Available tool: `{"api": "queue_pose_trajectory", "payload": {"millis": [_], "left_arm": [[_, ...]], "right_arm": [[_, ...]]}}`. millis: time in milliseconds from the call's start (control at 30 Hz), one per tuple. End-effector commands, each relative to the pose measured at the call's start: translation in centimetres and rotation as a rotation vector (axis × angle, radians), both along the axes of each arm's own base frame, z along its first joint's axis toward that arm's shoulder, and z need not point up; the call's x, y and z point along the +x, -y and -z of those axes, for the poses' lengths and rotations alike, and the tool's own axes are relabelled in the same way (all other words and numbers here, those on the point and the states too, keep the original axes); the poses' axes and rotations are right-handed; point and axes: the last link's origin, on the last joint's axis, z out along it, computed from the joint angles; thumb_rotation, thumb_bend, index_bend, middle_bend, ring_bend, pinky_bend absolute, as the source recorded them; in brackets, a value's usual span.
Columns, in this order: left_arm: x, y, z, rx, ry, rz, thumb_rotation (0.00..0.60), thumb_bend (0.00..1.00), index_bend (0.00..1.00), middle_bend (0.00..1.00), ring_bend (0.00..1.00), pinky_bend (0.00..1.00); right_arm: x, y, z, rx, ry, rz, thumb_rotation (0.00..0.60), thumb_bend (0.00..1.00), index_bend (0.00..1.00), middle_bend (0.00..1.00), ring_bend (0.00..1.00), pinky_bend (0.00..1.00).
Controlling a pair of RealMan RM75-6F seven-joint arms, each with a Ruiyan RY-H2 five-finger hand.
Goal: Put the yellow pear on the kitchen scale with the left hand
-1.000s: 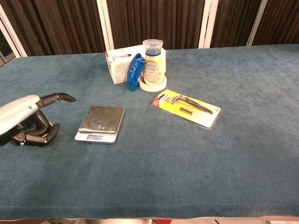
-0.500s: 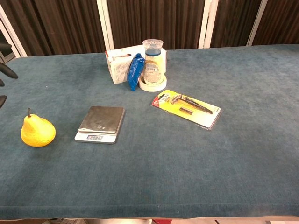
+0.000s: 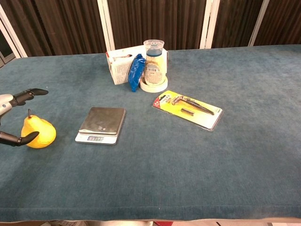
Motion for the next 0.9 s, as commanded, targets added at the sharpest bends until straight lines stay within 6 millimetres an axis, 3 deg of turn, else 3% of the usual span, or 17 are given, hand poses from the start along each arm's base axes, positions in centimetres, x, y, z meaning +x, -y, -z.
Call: {"api": "queue_pose_trajectory", "payload": {"millis": [33, 133, 300, 400, 533, 700, 900], "left_arm": [[-0.3, -0.4, 0.9, -0.049, -0.007, -0.038, 0.600, 0.36, 0.00, 0.00, 0.00, 0.13], [-0.4, -0.9, 1.2, -0.019, 0.025, -0.097, 0.600, 0.35, 0.07, 0.02, 0.02, 0.26], [-1.2, -1.7, 1.5, -0.033, 0.019, -0.175, 0.600, 0.35, 0.21, 0.10, 0.15, 0.45], [-1.3, -1.9, 1.5, -0.036, 0.075, -0.223, 0.600, 0.35, 0.30, 0.22, 0.29, 0.57], [-1.4, -2.5, 1.0, -0.016, 0.132, -0.251, 0.600, 0.34, 0.47, 0.45, 0.54, 0.73], [-0.7, -3.4, -0.5, 0.085, 0.172, -0.210, 0.600, 0.34, 0.60, 0.60, 0.68, 0.80], [3.4, -4.7, -2.6, 0.171, 0.287, -0.103, 0.600, 0.35, 0.62, 0.63, 0.73, 0.84]], "right_arm": [[0.0, 0.0, -0.1, -0.002, 0.001, -0.001, 0.600, 0.16, 0.00, 0.00, 0.00, 0.00], [0.0, 0.0, -0.1, -0.003, 0.001, 0.002, 0.600, 0.16, 0.00, 0.00, 0.00, 0.00], [-0.1, 0.0, -0.1, -0.004, 0.001, 0.003, 0.600, 0.16, 0.00, 0.00, 0.00, 0.00], [-0.1, 0.1, 0.0, -0.003, -0.001, 0.004, 0.600, 0.16, 0.00, 0.00, 0.00, 0.00], [-0.1, 0.1, 0.0, -0.003, -0.002, 0.004, 0.600, 0.16, 0.00, 0.00, 0.00, 0.00], [-0.1, 0.1, 0.1, 0.002, -0.001, 0.006, 0.600, 0.16, 0.00, 0.00, 0.00, 0.00], [0.0, 0.1, 0.2, 0.008, 0.000, 0.006, 0.600, 0.16, 0.00, 0.00, 0.00, 0.00]]}}
